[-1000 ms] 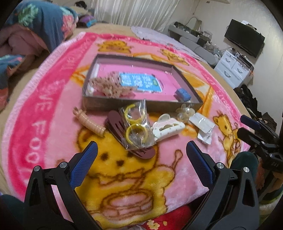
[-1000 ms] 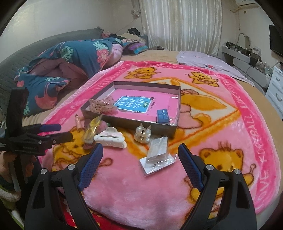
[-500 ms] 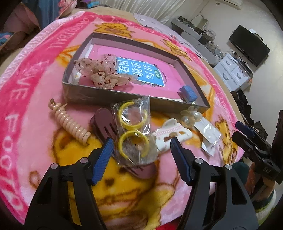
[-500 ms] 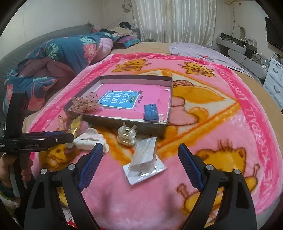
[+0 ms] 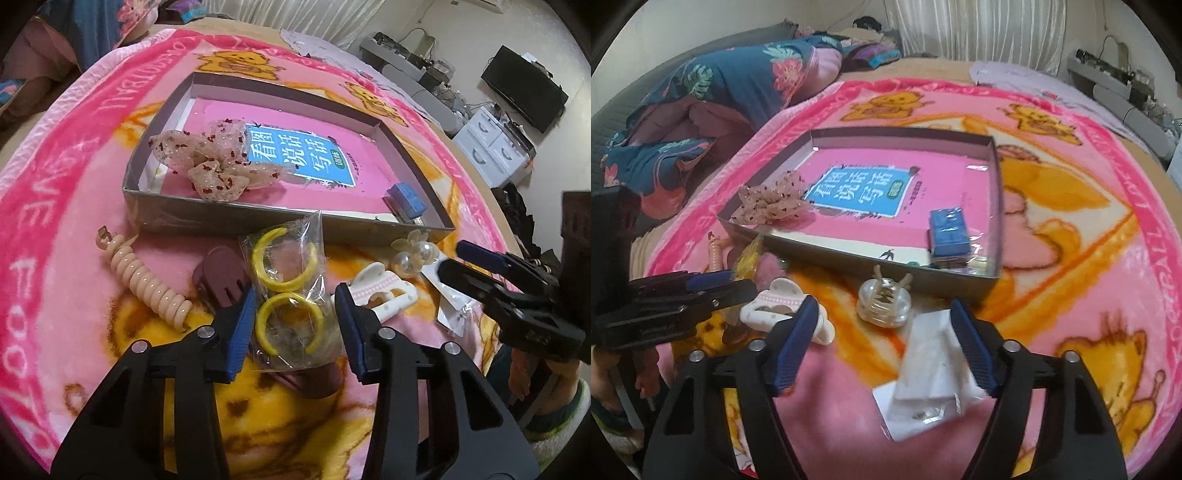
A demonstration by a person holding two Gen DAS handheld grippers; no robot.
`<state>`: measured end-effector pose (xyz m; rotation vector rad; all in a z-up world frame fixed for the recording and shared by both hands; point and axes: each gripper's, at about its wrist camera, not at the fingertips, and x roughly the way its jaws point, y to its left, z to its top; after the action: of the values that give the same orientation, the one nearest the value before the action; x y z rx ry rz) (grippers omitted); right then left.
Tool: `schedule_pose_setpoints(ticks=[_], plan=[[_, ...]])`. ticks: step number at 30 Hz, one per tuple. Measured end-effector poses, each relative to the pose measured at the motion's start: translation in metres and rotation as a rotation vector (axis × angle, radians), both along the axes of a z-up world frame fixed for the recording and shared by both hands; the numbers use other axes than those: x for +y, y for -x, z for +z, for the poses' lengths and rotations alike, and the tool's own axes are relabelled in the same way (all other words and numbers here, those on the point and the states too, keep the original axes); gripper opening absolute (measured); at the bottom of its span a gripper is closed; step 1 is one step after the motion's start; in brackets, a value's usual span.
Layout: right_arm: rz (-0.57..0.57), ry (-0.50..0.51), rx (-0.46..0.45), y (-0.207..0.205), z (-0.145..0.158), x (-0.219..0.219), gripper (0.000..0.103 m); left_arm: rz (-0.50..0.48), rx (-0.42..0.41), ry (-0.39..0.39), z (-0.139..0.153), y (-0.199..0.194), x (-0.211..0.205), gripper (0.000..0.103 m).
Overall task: Organize jewelry
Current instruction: 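Close left tool on the bangle bag while right tool closes on the clear claw clip, then carry the bangle bag into the box and open left tool while right carries the clear clip over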
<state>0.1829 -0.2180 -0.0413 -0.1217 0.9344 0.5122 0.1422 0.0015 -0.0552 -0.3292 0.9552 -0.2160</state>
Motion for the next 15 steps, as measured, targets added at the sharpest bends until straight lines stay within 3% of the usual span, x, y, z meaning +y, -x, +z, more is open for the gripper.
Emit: schedule_pose_setpoints(ticks=[7,11,15], plan=[[-0.016,0.001,0.08,-0.018,-0.02,0.01,0.05,0.014,-0.008,0.035,0.002,0.009,0.012,0.034],[-0.037,-0.006,0.082,-0.021,-0.025,0.011,0.035,0.024,-0.024,0.05,0.008,0.016,0.018,0.034],[-0.041,-0.031,0.062,-0.018,-0.024,0.007,0.035,0.035,-0.04,0.056,0.013,0.02,0.024,0.034]])
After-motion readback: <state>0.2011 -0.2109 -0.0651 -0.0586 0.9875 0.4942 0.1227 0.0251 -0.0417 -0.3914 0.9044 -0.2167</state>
